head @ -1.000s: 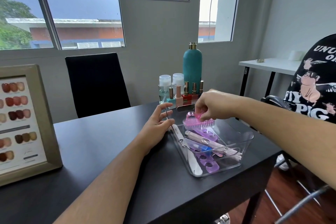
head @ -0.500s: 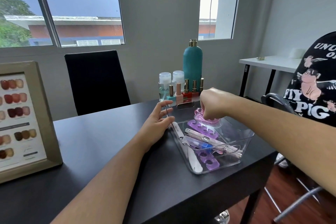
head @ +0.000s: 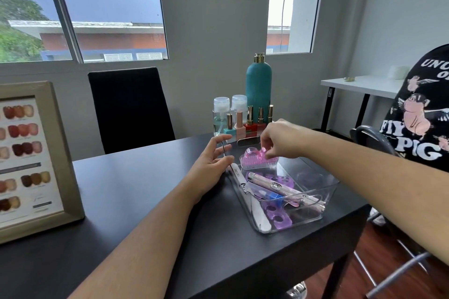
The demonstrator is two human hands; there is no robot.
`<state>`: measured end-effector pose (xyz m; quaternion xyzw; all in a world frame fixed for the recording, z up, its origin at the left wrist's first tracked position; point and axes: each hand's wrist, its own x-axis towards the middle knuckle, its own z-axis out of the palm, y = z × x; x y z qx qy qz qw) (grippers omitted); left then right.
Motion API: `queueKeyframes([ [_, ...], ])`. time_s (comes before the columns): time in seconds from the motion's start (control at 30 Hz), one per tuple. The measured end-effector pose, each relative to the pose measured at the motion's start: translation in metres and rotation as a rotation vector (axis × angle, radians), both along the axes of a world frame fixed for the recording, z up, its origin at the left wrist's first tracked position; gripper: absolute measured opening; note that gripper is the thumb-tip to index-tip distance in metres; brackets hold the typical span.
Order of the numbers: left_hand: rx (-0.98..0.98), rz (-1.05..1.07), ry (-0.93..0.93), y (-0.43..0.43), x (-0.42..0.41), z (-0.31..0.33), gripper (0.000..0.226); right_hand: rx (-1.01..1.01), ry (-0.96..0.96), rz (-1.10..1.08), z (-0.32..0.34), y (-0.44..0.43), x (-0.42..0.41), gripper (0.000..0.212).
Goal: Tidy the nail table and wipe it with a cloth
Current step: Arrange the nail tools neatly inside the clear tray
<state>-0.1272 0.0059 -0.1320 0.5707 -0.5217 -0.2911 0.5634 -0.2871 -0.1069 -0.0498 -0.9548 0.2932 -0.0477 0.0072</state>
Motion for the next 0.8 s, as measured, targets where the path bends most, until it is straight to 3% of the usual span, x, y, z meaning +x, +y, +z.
queueKeyframes([
  [0.2, -0.003, 0.001, -0.012, -0.0012, 0.0015, -0.0015, 0.041, -0.028, 0.013, 0.005, -0.0013, -0.0004, 0.0012, 0.032],
  [0.4, -0.003, -0.003, -0.017, -0.0019, 0.0012, -0.0015, 0.041, -0.161, 0.063, 0.013, -0.0044, -0.004, 0.0036, 0.024],
  [0.57, 0.0, 0.003, -0.021, -0.0012, 0.0013, -0.0014, 0.041, -0.073, 0.06, 0.008, -0.0041, -0.0033, 0.0001, 0.034],
  [0.8, 0.001, 0.002, -0.021, -0.0005, 0.0008, -0.0005, 0.041, -0.335, 0.207, -0.015, -0.0027, -0.0063, 0.0041, 0.031],
])
